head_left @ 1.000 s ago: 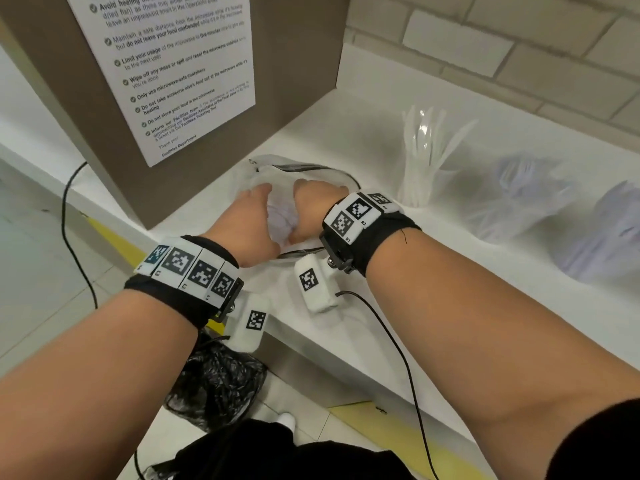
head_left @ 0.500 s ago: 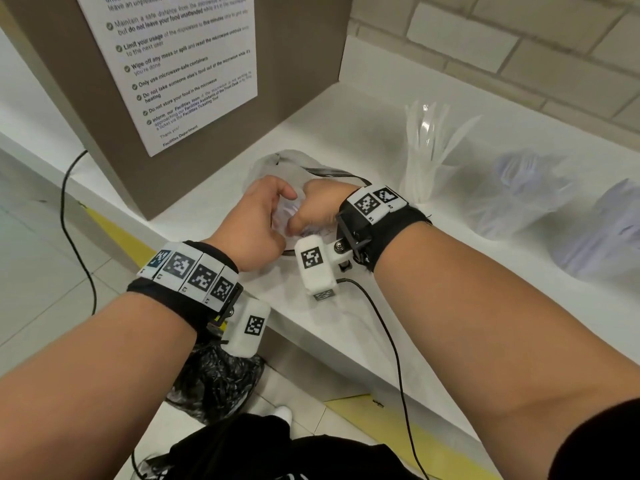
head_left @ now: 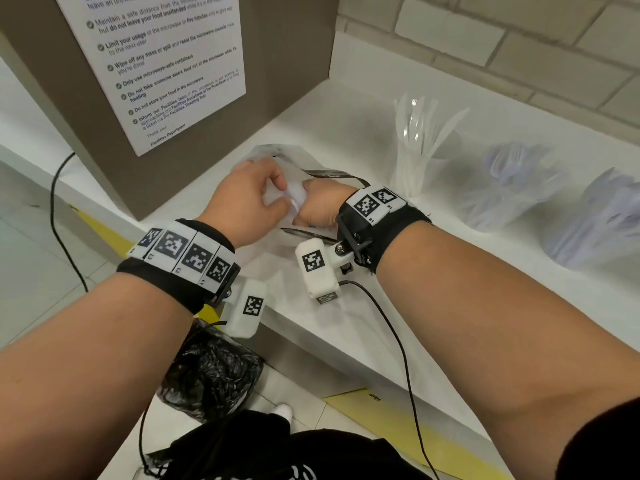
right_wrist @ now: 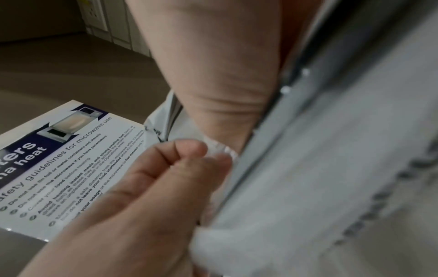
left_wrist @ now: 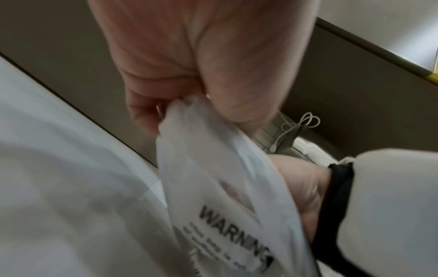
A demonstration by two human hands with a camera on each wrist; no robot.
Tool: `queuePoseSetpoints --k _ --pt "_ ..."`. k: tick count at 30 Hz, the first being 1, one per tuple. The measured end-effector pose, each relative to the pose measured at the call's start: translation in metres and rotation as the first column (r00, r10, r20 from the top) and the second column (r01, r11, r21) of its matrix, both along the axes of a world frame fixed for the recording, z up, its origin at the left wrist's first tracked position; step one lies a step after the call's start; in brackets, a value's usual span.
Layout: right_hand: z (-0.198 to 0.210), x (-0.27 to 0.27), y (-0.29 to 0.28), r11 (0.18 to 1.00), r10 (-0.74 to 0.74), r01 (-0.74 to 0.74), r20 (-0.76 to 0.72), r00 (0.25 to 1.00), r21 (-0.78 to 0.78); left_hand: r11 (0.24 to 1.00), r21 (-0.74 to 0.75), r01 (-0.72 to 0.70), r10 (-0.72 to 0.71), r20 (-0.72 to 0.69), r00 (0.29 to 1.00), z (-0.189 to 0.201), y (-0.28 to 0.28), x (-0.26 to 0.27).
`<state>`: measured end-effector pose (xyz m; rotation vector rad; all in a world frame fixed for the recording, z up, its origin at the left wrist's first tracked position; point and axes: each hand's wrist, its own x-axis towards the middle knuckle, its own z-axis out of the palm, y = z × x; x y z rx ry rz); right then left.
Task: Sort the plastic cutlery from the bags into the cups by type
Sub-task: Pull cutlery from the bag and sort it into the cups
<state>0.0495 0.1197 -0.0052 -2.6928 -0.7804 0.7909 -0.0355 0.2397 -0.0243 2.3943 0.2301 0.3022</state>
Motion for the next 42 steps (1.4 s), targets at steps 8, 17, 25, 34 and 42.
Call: queuePoseSetpoints --k 8,17,25,34,42 --pt "-0.007 0.001 -0.006 1.000 -0.017 0.018 0.055 0.998 -0.021 0.964 0.264 -0.014 0.094 -0.294 0.951 0.017 -0.010 -0.002" --pt "-0.014 -0.004 -0.004 0.983 0.139 -0.123 0.112 0.984 -0.137 0.905 0.426 0.002 0.192 -0.411 0.891 0.027 -0.009 0.005" --pt "-0.008 -0.007 -0.014 0.984 0.173 -0.167 0.118 0.978 -0.061 0.899 0.410 -0.156 0.347 -0.446 0.825 0.027 -0.005 0.011" --pt "-0.013 -0.010 -0.017 0.995 0.091 -0.094 0.154 0.984 0.012 0.989 0.111 -0.101 0.114 -0.115 0.987 0.013 -0.007 0.012" --pt "-0.011 -0.006 -0.012 0.983 0.115 -0.083 0.204 0.972 -0.162 0.991 0.072 -0.111 0.113 -0.026 0.993 0.013 -0.017 0.012"
